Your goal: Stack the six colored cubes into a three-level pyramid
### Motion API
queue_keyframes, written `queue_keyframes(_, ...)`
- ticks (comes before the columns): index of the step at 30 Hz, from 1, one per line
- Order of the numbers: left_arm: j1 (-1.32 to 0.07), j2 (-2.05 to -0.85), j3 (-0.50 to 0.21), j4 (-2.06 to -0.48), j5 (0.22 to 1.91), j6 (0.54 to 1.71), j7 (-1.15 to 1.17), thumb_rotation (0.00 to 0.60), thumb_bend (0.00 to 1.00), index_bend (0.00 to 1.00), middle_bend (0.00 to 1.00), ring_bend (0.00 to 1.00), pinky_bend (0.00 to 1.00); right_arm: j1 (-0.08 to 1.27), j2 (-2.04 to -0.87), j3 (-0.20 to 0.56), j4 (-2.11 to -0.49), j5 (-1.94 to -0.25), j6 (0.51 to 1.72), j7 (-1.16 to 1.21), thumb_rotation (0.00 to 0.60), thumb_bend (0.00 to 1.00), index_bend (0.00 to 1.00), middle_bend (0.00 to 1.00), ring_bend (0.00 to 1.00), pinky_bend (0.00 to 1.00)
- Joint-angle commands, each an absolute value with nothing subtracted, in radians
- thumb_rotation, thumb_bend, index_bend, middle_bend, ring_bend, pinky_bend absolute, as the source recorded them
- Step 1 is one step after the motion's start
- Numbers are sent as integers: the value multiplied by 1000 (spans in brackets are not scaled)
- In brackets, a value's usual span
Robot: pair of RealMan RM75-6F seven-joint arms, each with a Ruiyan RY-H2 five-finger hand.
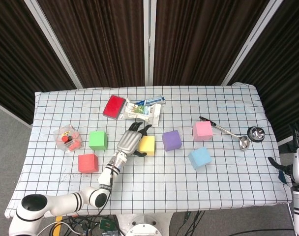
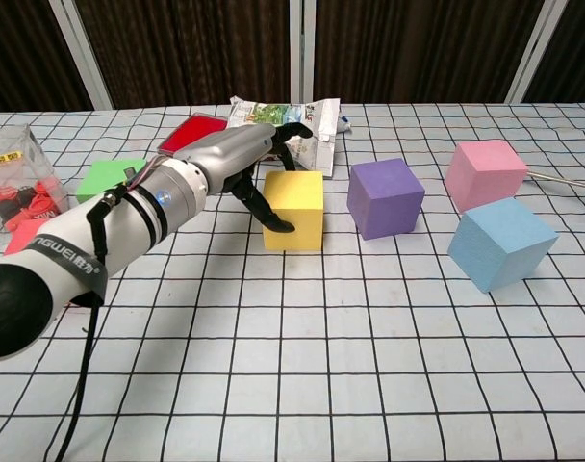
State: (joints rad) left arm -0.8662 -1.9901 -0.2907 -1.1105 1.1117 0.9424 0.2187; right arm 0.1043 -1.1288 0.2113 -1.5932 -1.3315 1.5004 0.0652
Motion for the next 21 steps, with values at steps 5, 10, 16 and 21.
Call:
queue_keyframes(5,-860,-1987,-292,-1120,1115,952,213,600,59,75,252,42,0,106,-1130,211,-1592,-1328,1494,67,600,45,0,0,0,0)
queue_keyframes(10,-836,-1953,-288,-1189,1123,984,222,600,47,74,192,14,0,109,-1129,209,-1592,-1333,1490,59,600,45,0,0,0,0)
queue_keyframes(16,-759,-1866,-269,-1362,1127,1077,243,600,39,74,154,0,0,124,-1118,205,-1609,-1345,1470,29,600,45,0,0,0,0)
queue_keyframes(21,-678,-1727,-235,-1487,1140,1152,279,600,40,74,161,0,0,157,-1085,199,-1657,-1381,1429,1,600,44,0,0,0,0)
